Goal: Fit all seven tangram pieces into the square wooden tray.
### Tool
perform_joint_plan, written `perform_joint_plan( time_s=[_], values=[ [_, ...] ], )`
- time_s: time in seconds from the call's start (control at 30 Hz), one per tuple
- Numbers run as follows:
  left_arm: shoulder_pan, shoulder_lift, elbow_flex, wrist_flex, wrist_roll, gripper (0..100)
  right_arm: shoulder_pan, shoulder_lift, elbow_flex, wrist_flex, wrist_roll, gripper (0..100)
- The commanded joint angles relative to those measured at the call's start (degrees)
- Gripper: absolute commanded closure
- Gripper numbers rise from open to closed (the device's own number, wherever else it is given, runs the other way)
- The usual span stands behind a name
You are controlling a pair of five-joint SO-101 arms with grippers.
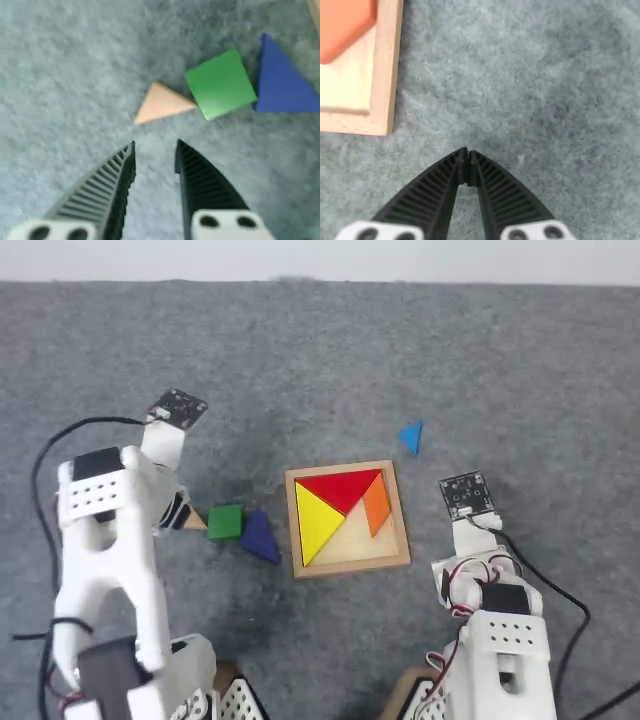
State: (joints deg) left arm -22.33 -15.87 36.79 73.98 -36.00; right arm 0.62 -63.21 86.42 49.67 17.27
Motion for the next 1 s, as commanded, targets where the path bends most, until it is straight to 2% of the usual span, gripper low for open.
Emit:
perform_joint_plan(
  time_s=[0.0, 0.13, 0.27, 0.6, 0.97],
  values=[
    [0.7, 4.5, -0.8, -5.8, -6.9, 85, -0.1, -1.4, -0.4, 0.0, 1.0, 98.9],
    [0.5, 10.3, -0.8, -12.3, -11.9, 85, -0.1, -1.4, -0.4, 0.0, 1.1, 98.9],
    [0.7, 13.7, -0.8, -14.6, -15.2, 85, -0.2, -1.4, -0.4, 0.0, 1.3, 98.9],
    [1.1, 20.7, -0.9, -15.4, -20.2, 81, -0.2, -1.4, -0.4, 0.0, 1.4, 98.9],
    [7.1, 22.6, -1.5, -11.2, -22.9, 81, -0.2, -1.4, -0.4, 0.0, 1.4, 98.9]
  ],
)
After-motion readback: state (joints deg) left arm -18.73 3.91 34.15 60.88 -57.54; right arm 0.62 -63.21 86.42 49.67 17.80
